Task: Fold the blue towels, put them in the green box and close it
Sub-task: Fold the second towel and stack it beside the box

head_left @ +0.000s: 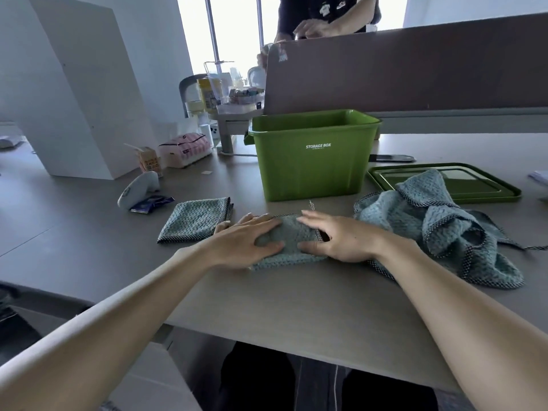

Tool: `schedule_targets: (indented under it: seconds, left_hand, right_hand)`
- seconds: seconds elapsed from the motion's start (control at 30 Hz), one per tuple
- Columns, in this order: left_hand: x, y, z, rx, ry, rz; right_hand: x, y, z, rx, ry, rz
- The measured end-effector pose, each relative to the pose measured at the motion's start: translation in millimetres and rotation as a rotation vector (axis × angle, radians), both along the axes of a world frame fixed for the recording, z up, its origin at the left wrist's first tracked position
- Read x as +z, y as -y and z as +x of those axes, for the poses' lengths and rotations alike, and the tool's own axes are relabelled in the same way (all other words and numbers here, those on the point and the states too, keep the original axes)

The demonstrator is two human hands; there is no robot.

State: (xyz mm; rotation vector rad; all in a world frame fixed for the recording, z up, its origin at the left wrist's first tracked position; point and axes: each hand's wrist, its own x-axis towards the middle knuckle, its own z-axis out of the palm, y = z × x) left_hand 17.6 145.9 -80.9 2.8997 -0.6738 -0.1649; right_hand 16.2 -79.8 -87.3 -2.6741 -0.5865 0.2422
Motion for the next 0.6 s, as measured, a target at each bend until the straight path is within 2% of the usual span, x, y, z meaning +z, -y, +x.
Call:
schedule_targets:
  seconds: [0.1, 0.27, 0.43, 0.53, 0.6]
  left_hand:
    - [-9.2, -7.7, 0.0, 0.064, -0.066, 0.026]
    - [-15.3, -9.8, 1.3, 0.143, -0.066, 0.018]
    - [-1.6, -8.5, 5.1, 0.285, 0.118, -0.302]
    - [7.0, -6.9, 10.5, 0.342, -0.035, -0.433]
    - [11.4, -2.9, 11.4, 0.342, -0.166, -0.647]
  right_hand:
    - [1.1, -0.1, 2.3, -0.005, -0.057, -0.052]
    - [0.4, -1.8, 2.2, 0.026, -0.094, -0.18]
    - [-1.1, -1.4, 2.9, 0.018, -0.062, -0.193]
    - [-1.1, -2.3, 1.3, 0.018, -0.058, -0.187]
    - [0.2, -3.9, 0.2, 0.024, -0.04, -0.197]
